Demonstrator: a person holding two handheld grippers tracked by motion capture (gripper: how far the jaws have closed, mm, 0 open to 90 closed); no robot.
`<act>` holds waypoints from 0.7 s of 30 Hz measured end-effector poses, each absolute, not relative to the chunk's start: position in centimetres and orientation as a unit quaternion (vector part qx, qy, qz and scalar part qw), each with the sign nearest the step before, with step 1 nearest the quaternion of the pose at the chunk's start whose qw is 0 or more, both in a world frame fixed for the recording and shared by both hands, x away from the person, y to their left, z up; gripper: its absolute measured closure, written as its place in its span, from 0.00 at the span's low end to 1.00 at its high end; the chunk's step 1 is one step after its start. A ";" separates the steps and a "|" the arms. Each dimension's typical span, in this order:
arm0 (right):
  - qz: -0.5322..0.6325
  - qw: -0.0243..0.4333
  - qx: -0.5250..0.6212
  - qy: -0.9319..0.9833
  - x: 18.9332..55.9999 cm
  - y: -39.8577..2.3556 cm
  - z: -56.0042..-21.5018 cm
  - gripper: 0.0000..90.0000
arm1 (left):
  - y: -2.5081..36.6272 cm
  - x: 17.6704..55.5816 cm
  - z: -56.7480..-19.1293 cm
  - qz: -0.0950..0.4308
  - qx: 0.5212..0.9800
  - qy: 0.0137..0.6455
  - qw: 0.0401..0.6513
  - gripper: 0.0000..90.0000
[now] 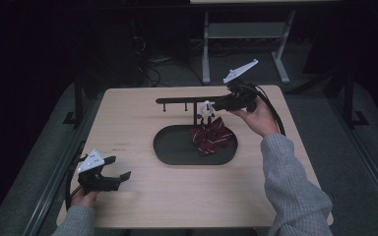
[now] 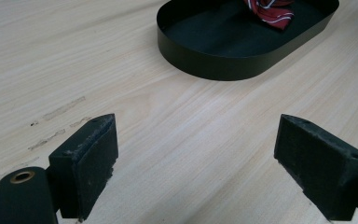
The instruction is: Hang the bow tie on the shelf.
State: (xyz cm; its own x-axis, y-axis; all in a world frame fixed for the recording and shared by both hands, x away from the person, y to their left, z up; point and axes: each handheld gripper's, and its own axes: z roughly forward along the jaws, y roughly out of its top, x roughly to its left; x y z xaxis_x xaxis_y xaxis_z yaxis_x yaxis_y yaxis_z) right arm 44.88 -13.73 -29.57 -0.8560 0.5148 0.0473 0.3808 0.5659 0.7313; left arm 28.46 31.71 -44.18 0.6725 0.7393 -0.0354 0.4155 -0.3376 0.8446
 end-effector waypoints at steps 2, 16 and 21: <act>0.391 0.084 0.253 0.881 44.8 -13.7 -29.5 0.79 | 31.7 28.4 -44.2 0.181 0.798 0.362 0.448 0.14; 0.396 0.079 0.245 0.881 44.1 -14.0 -29.4 0.74 | 31.7 28.4 -44.2 0.181 0.801 0.360 0.443 0.14; 0.398 0.079 0.243 0.881 43.6 -14.3 -29.4 0.71 | 31.7 28.5 -44.2 0.181 0.802 0.359 0.443 0.14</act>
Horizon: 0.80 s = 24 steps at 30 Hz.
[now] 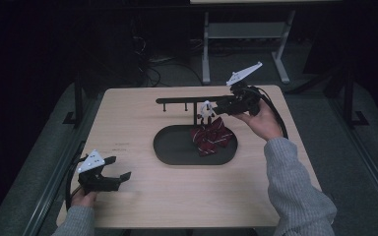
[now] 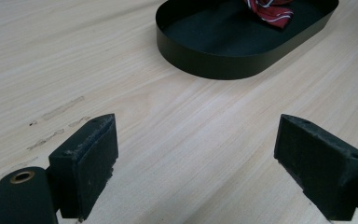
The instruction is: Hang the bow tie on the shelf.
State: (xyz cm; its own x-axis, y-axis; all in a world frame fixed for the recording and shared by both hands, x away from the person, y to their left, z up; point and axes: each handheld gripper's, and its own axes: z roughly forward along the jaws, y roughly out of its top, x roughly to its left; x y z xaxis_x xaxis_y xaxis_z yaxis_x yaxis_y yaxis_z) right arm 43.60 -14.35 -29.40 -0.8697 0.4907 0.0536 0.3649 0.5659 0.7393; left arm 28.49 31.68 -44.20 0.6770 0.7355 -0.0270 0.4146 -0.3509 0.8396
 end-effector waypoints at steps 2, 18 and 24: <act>0.398 0.077 0.245 0.881 43.5 -14.5 -29.4 0.71 | 31.7 28.5 -44.2 0.181 0.801 0.359 0.443 0.14; 0.408 0.073 0.246 0.876 42.2 -15.5 -29.6 0.64 | 31.5 28.5 -44.3 0.180 0.801 0.359 0.445 0.14; 0.411 0.071 0.245 0.875 41.8 -15.7 -29.7 0.62 | 31.5 28.5 -44.3 0.180 0.801 0.359 0.444 0.14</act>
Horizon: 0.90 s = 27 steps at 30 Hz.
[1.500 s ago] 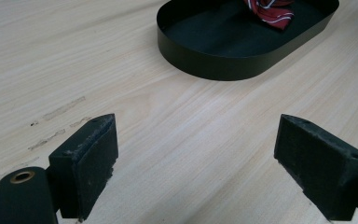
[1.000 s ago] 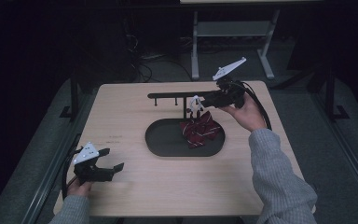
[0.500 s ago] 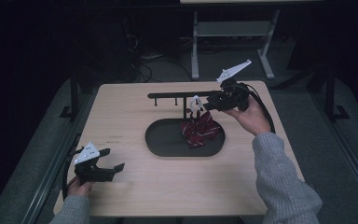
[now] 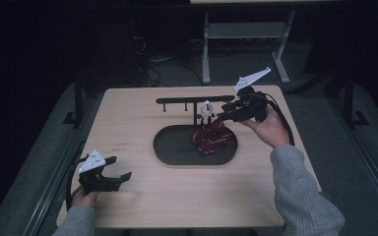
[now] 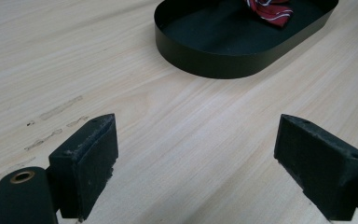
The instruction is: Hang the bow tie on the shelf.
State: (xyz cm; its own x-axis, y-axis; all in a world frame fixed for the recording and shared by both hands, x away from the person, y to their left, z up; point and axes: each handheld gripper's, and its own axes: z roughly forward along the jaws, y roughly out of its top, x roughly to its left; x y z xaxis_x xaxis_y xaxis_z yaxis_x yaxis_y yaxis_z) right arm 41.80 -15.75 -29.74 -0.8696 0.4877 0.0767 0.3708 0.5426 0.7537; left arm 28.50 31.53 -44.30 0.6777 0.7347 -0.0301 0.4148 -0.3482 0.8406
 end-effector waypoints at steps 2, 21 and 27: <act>0.413 0.071 0.246 0.874 41.5 -15.8 -29.9 0.60 | 31.5 28.5 -44.3 0.180 0.802 0.357 0.443 0.14; 0.423 0.065 0.246 0.869 39.3 -16.7 -31.6 0.57 | 31.5 28.5 -44.3 0.182 0.804 0.355 0.441 0.14; 0.420 0.062 0.252 0.870 38.8 -17.2 -32.5 0.57 | 31.5 28.5 -44.3 0.182 0.803 0.355 0.443 0.14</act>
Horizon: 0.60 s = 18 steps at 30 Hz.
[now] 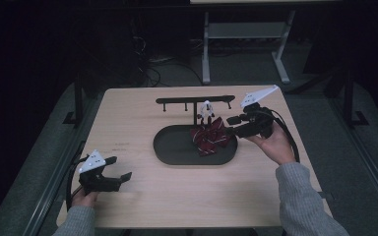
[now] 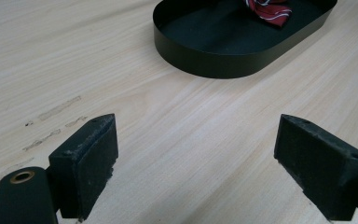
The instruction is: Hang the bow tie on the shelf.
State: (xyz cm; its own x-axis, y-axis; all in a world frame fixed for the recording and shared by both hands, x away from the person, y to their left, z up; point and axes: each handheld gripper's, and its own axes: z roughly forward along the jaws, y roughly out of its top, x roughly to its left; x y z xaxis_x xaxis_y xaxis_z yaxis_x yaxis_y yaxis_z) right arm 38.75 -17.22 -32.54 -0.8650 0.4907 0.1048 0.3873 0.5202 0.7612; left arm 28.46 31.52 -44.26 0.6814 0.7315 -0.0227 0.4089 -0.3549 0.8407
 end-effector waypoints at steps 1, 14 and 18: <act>0.420 0.062 0.252 0.869 38.7 -17.4 -32.7 0.57 | 31.5 28.5 -44.3 0.182 0.803 0.356 0.443 0.14; 0.419 0.055 0.268 0.866 37.7 -19.0 -34.0 0.55 | 31.4 28.4 -44.3 0.180 0.802 0.358 0.443 0.14; 0.422 0.057 0.271 0.864 37.4 -19.4 -34.3 0.56 | 31.5 28.4 -44.3 0.180 0.802 0.358 0.443 0.14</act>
